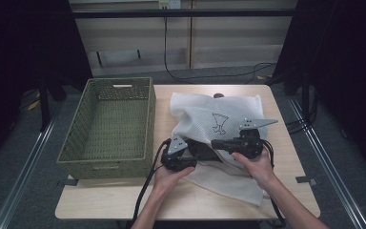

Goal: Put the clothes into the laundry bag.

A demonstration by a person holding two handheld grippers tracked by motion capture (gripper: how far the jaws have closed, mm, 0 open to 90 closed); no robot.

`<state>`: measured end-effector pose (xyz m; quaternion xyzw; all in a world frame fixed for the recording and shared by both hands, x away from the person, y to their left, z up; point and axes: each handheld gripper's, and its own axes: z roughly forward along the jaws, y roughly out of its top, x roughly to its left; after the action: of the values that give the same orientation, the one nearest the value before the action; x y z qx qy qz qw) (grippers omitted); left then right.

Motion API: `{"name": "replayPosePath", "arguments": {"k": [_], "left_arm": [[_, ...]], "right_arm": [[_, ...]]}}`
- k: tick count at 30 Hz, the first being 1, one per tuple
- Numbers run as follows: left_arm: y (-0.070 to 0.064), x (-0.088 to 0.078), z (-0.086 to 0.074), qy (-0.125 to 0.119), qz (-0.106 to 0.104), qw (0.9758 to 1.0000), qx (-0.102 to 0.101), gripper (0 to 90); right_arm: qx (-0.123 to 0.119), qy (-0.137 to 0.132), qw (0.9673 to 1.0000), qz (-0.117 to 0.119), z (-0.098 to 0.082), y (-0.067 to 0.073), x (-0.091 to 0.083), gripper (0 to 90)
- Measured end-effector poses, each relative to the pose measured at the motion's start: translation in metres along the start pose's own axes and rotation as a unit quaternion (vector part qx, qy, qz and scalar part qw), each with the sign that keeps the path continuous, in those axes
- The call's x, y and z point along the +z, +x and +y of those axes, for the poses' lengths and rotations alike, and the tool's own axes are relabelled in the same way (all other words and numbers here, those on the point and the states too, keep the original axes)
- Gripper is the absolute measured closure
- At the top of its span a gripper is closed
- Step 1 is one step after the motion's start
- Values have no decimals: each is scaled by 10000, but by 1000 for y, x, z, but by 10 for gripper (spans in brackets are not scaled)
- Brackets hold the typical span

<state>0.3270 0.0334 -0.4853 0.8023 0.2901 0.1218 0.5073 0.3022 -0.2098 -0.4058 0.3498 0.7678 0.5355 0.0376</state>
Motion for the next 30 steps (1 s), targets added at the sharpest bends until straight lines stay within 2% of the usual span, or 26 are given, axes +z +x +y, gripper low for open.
{"name": "replayPosePath", "arguments": {"k": [1, 2, 3, 6, 7, 8, 10, 12, 14, 16, 17, 18, 21, 23, 25, 29, 30], "left_arm": [[-1, 7, -1, 51, -11, 10000, 27, 399], [-5, 13, -2, 136, 121, 9997, 139, 442], [-6, 18, -3, 146, 155, 9996, 182, 513], [-5, 21, 3, -80, 129, 9998, -129, 724], [-5, 21, 3, -80, 129, 9998, -129, 760], [-6, 21, 10, -197, 86, 9996, -173, 779], [-11, 20, 19, -261, 43, 9996, -129, 806], [-17, 18, 25, -497, -81, 9986, -186, 807], [-21, 20, 27, -529, -38, 9984, -190, 807], [-20, 24, 23, -553, -71, 9982, -227, 805], [-19, 26, 21, -494, 17, 9985, -242, 799], [-17, 27, 19, -453, 18, 9985, -294, 797], [-15, 30, 13, -372, 21, 9991, -197, 773], [-14, 31, 10, -280, 20, 9994, -209, 755], [-13, 31, 7, -139, 4, 9998, -128, 692], [-14, 22, 6, 83, 45, 10000, 22, 469], [-14, 19, 5, 75, 24, 9999, 65, 437]], "right_arm": [[5, -23, 10000, 13, 1, 1, 0, 899], [-17, -36, 10000, 33, 2, 3, 0, 899], [-47, -47, 10000, 46, 3, 5, 0, 899], [-104, -62, 9999, 77, 5, 10, -1, 899], [-78, -76, 9999, 97, 5, 10, -2, 899], [-44, -89, 9998, 146, 5, 10, -3, 899], [-27, -119, 9997, 219, 6, 12, -4, 900], [14, -209, 9990, 394, 8, 16, -6, 900], [2, -283, 9984, 482, 11, 20, -10, 900], [-16, -248, 9986, 461, 9, 21, -11, 900], [42, -225, 9985, 489, 7, 18, -10, 900], [97, -180, 9985, 499, 3, 16, -8, 900], [204, 28, 9986, 490, -9, 11, 0, 900], [154, 219, 9988, 414, -16, 10, 6, 900], [230, 310, 9984, 416, -22, 7, 10, 899], [197, 386, 9984, 372, -26, 5, 12, 899], [182, 371, 9985, 351, -25, 5, 12, 899]]}}
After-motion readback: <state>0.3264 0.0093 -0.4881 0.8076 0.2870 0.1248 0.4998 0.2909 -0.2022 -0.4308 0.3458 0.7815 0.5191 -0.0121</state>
